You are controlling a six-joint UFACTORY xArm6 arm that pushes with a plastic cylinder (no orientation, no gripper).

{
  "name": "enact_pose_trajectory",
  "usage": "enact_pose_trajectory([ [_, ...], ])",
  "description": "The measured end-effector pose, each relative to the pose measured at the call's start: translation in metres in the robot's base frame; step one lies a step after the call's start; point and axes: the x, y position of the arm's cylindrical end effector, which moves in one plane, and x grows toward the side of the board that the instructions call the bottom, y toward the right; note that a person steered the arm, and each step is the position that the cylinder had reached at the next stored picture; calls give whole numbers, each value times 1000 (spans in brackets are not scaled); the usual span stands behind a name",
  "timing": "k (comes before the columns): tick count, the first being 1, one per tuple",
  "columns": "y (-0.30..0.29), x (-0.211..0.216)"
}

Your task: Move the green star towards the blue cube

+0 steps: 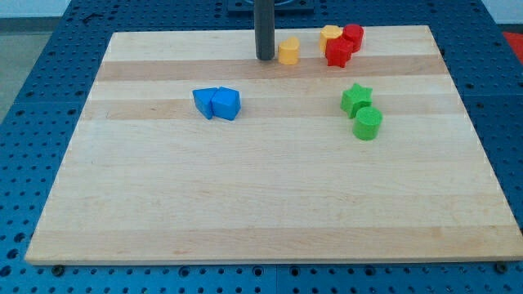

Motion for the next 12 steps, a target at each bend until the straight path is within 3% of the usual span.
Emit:
enact_pose_trajectory([
  [2, 57, -2],
  [5, 68, 3],
  [6, 68, 61],
  [7, 105, 81],
  [8, 186, 79],
  [9, 209, 109],
  [10, 164, 125],
  [12, 85, 107],
])
